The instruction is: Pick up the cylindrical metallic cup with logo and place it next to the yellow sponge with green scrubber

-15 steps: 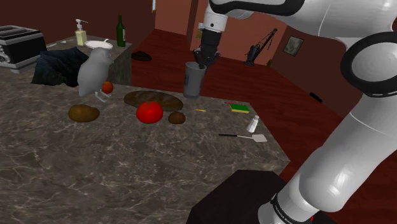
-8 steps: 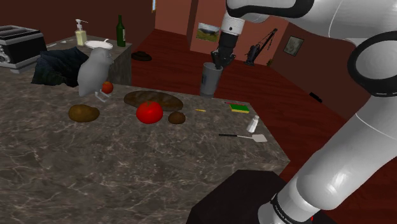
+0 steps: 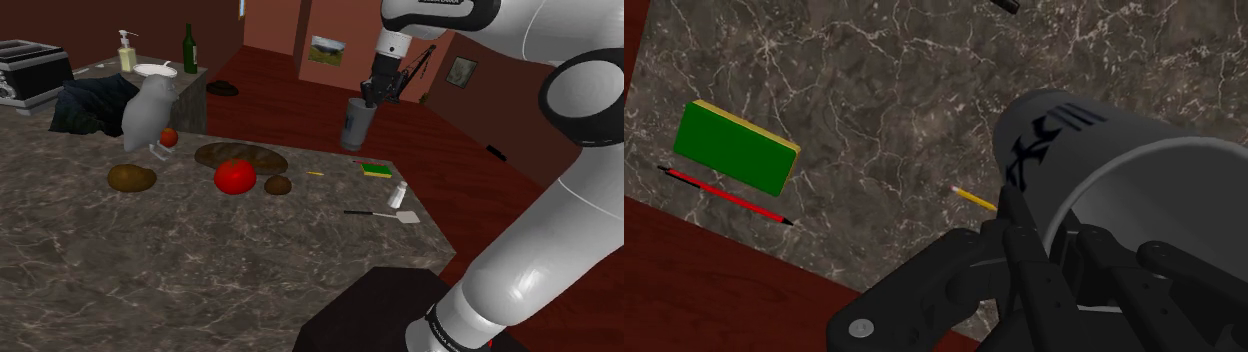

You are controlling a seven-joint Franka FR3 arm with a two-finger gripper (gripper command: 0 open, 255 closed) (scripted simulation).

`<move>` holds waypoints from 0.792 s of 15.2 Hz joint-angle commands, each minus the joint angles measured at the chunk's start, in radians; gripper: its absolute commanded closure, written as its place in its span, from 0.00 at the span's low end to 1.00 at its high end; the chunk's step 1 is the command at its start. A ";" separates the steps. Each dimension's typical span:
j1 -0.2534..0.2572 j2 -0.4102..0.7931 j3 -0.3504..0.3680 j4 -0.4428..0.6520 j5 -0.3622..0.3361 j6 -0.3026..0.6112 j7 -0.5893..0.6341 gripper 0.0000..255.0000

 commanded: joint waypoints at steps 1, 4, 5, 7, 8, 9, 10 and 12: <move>-0.025 0.005 -0.027 -0.002 -0.002 0.006 -0.054 1.00; -0.061 0.028 -0.065 0.026 0.000 -0.001 -0.127 1.00; -0.073 0.038 -0.077 0.038 0.001 -0.004 -0.152 1.00; -0.098 0.061 -0.102 0.066 0.005 -0.010 -0.201 1.00; -0.110 0.075 -0.115 0.082 0.009 -0.014 -0.226 1.00; -0.123 0.089 -0.126 0.099 0.012 -0.018 -0.251 1.00; -0.137 0.105 -0.138 0.118 0.016 -0.023 -0.276 1.00; -0.160 0.133 -0.156 0.153 0.025 -0.031 -0.317 1.00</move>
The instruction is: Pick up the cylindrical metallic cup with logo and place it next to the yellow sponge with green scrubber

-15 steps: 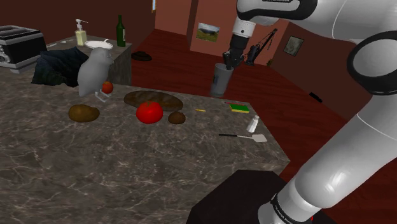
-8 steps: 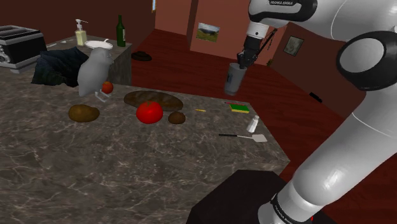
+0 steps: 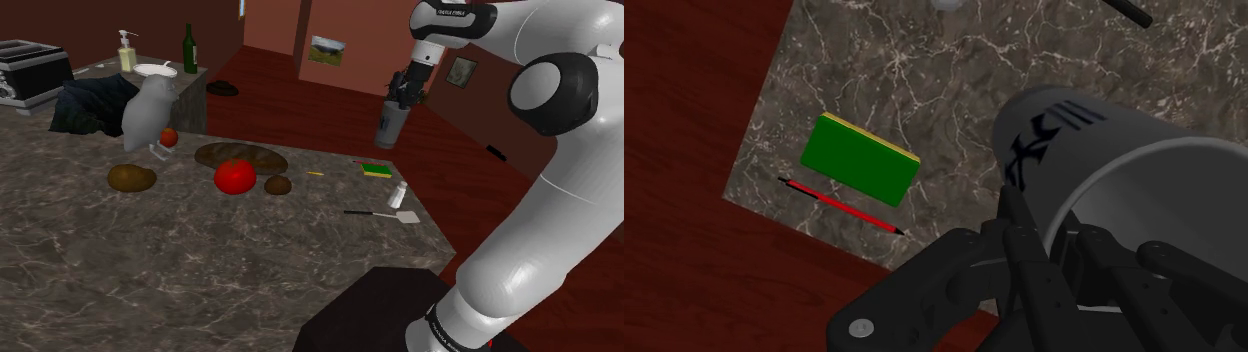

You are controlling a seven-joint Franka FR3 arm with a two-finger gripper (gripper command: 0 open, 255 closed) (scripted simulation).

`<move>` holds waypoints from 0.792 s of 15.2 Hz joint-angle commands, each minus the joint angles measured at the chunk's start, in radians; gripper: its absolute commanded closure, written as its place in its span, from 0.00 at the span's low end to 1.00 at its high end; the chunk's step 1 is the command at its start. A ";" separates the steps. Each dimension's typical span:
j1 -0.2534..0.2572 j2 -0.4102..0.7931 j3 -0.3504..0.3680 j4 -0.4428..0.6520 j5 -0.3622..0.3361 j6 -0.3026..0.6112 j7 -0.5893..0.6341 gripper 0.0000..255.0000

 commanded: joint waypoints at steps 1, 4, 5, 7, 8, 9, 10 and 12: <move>-0.012 0.013 -0.009 0.003 0.004 0.011 -0.023 1.00; -0.010 0.005 -0.008 -0.049 0.001 0.054 -0.022 1.00; -0.009 0.003 -0.008 -0.065 0.001 0.068 -0.022 1.00; -0.008 -0.001 -0.007 -0.096 0.000 0.096 -0.022 1.00; -0.008 -0.002 -0.007 -0.112 -0.001 0.110 -0.022 1.00; -0.008 -0.003 -0.007 -0.126 -0.001 0.124 -0.022 1.00; -0.007 -0.004 -0.007 -0.141 -0.001 0.137 -0.022 1.00; -0.007 -0.005 -0.006 -0.169 -0.001 0.164 -0.022 1.00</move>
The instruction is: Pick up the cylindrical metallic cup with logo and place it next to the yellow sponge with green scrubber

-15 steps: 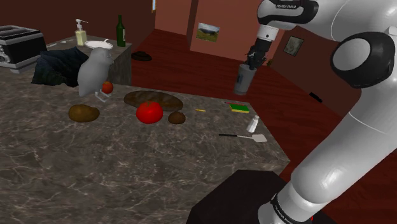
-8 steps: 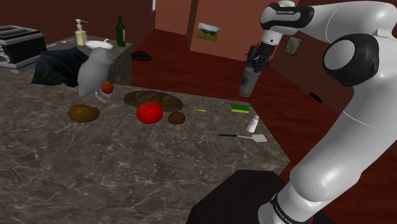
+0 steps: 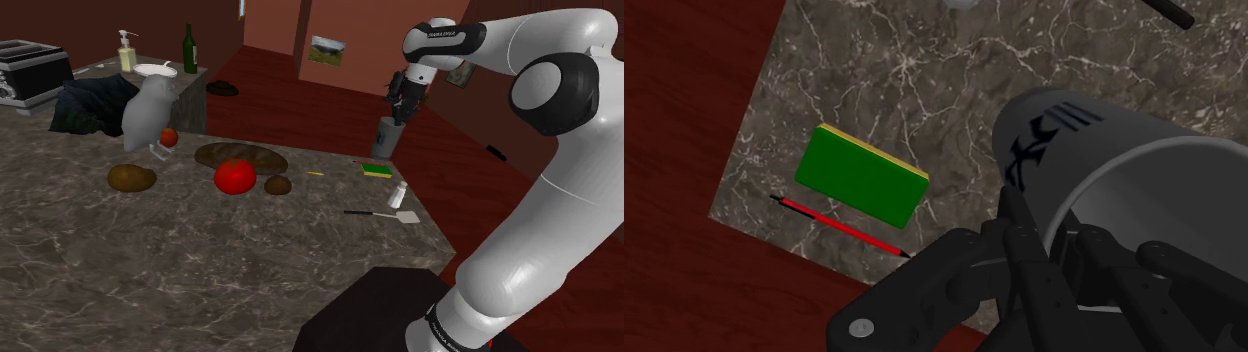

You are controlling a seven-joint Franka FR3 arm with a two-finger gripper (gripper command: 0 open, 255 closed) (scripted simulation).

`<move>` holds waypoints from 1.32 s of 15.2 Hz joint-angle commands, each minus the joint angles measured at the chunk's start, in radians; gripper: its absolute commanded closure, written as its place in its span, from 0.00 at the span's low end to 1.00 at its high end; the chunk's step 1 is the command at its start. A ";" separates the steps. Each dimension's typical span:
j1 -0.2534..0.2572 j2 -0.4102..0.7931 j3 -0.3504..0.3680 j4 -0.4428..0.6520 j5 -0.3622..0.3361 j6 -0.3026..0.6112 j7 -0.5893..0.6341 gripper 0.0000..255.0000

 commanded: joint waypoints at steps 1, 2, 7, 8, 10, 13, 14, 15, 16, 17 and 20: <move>0.001 -0.002 0.001 -0.028 0.000 0.027 0.000 1.00; 0.001 -0.002 0.001 -0.041 0.000 0.040 0.000 1.00; 0.001 0.002 0.001 -0.103 0.002 0.106 -0.002 1.00; 0.001 0.004 0.001 -0.115 0.002 0.120 -0.003 1.00; 0.001 0.007 0.001 -0.138 0.004 0.146 -0.004 1.00; 0.001 0.015 0.002 -0.170 0.006 0.184 -0.006 1.00; 0.001 0.017 0.002 -0.180 0.008 0.197 -0.007 1.00; 0.001 0.020 0.002 -0.190 0.009 0.210 -0.008 1.00; 0.000 0.023 0.002 -0.200 0.010 0.223 -0.009 1.00; 0.000 0.027 0.002 -0.209 0.011 0.235 -0.010 1.00; 0.000 0.038 0.002 -0.236 0.016 0.273 -0.013 1.00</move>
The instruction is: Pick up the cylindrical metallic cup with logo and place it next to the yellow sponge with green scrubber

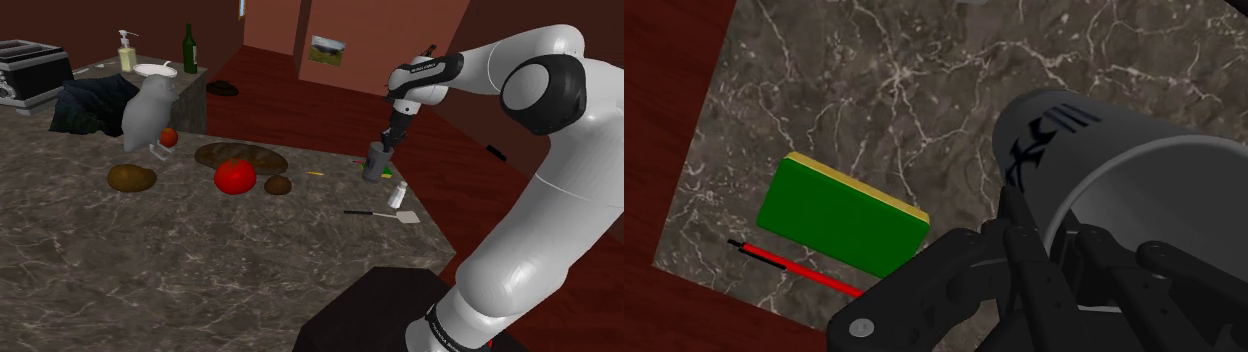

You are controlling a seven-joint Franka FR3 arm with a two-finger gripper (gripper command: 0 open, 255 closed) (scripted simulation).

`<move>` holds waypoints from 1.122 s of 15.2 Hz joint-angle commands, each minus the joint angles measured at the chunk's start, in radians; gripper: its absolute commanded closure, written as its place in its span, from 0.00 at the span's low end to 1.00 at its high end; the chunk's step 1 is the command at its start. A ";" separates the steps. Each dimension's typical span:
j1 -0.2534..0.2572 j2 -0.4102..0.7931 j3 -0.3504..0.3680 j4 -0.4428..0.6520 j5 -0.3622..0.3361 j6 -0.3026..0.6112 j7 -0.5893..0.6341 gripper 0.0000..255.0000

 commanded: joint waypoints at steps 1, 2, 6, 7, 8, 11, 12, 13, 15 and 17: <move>0.000 0.004 0.001 -0.023 0.002 0.028 -0.001 1.00; 0.000 0.008 0.001 -0.031 0.004 0.040 -0.002 1.00; -0.001 0.028 0.002 -0.062 0.012 0.090 -0.008 1.00; -0.002 0.034 0.002 -0.070 0.014 0.102 -0.010 1.00; -0.002 0.038 0.002 -0.075 0.016 0.112 -0.011 1.00; -0.002 0.038 0.003 -0.075 0.016 0.112 -0.011 1.00; -0.002 0.038 0.003 -0.075 0.016 0.112 -0.011 1.00; -0.002 0.038 0.003 -0.075 0.016 0.112 -0.011 1.00; -0.002 0.038 0.003 -0.075 0.016 0.112 -0.011 1.00; -0.002 0.038 0.003 -0.075 0.016 0.112 -0.011 0.00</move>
